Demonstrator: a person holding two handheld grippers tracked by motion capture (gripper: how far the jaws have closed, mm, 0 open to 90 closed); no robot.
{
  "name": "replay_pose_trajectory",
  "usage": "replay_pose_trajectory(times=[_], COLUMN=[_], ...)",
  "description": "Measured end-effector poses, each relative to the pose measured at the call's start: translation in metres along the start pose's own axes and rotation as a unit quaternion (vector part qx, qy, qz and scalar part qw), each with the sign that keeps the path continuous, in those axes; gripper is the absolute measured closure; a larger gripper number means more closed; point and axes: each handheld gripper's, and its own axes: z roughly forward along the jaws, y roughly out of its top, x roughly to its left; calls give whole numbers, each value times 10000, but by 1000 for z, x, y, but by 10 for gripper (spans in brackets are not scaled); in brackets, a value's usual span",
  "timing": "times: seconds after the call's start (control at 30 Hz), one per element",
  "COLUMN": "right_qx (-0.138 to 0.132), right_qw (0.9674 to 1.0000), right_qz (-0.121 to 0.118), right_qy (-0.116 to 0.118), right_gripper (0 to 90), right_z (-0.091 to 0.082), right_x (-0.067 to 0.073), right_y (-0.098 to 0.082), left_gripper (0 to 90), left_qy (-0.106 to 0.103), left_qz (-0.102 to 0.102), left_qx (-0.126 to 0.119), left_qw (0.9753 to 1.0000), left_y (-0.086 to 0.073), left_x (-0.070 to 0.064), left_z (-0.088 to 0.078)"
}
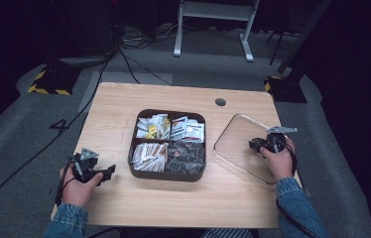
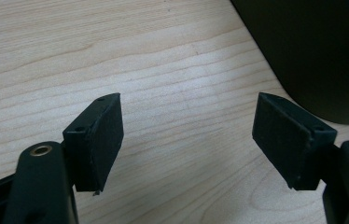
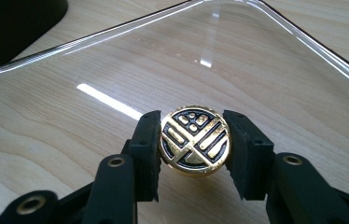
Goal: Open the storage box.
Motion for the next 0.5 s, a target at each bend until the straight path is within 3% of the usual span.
replay_pose_trajectory(times=[0.5], right_qx=[59], right_qw=[9999], right_qz=[-73], right_qy=[-105], right_gripper=[588], right_z=[7], right_x=[0], right_y=[-9], left_gripper=[253], left_qy=[2], left_qz=[1], left_qx=[7], left_qw=[10000], left_y=[0], left_x=[-1], left_z=[0])
